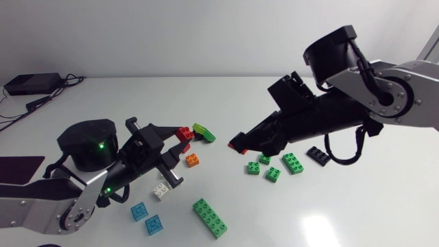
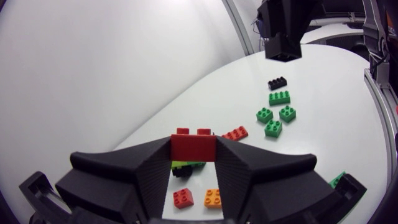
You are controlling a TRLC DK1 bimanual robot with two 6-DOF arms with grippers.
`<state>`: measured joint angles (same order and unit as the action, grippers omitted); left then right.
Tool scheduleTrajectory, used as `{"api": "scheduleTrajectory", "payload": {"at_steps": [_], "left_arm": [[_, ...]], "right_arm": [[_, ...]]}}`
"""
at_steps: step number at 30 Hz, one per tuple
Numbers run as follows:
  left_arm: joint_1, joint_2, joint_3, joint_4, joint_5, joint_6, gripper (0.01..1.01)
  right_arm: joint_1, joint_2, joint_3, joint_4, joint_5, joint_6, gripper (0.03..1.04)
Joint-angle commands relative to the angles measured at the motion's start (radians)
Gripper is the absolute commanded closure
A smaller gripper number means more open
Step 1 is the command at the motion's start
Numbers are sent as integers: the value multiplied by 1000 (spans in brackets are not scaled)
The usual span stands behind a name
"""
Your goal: Separate the duplo bricks
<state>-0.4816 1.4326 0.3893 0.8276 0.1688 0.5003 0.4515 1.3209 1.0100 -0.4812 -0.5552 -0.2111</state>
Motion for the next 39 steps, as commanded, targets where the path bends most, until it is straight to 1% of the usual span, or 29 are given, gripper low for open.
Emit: {"api": "scheduleTrajectory", "payload": {"at_steps": [1,3,5,7,11,16,19,26,36,37,39], "left_arm": [[74,94,34,18,52,-36,803],[147,170,74,19,127,-60,803],[199,230,112,19,166,-83,803],[239,308,157,25,195,-86,803],[282,405,212,27,224,-98,803],[304,476,247,27,230,-98,803],[330,503,264,25,238,-100,803],[351,557,267,25,250,-95,803],[345,581,252,25,256,-97,798],[345,581,249,25,256,-97,795],[344,578,241,24,258,-94,731]], "right_arm": [[4,-17,-34,15,5,-25,815],[6,-25,-48,20,5,-28,815],[7,-29,-62,26,3,-28,815],[7,-35,-76,27,3,-30,815],[6,-51,-91,27,3,-33,815],[0,-55,-100,27,0,-40,815],[0,-54,-105,35,-2,-40,815],[4,-51,-111,52,-3,-34,815],[12,-68,-120,52,-5,-31,815],[12,-72,-122,52,-5,-30,815],[13,-78,-125,52,-6,-30,815]]}}
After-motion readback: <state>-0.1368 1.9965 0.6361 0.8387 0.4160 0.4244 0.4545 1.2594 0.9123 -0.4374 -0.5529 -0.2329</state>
